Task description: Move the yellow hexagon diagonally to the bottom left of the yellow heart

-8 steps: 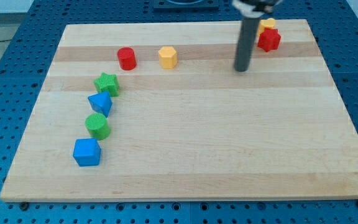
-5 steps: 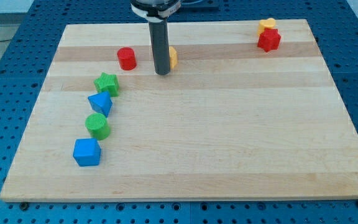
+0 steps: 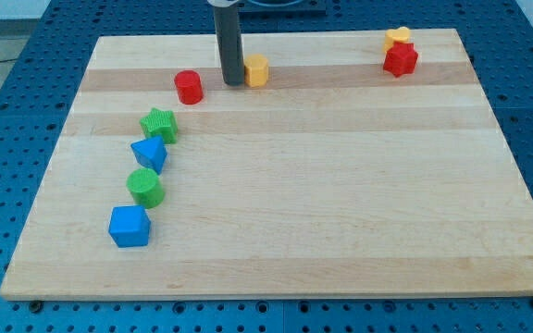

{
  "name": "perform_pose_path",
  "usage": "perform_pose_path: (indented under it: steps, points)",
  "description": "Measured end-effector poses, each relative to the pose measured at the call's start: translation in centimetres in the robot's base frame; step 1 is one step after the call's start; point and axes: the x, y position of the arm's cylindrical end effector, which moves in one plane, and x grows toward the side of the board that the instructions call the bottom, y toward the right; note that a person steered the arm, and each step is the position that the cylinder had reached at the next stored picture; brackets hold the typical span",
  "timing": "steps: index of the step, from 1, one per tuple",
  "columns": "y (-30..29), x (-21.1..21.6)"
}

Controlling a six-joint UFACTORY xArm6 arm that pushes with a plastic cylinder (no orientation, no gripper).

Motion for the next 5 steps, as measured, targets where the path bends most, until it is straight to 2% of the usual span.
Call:
perform_pose_path:
  steps: [3,5]
  points:
    - [8.7,-3.5]
    - [13.7,-3.9]
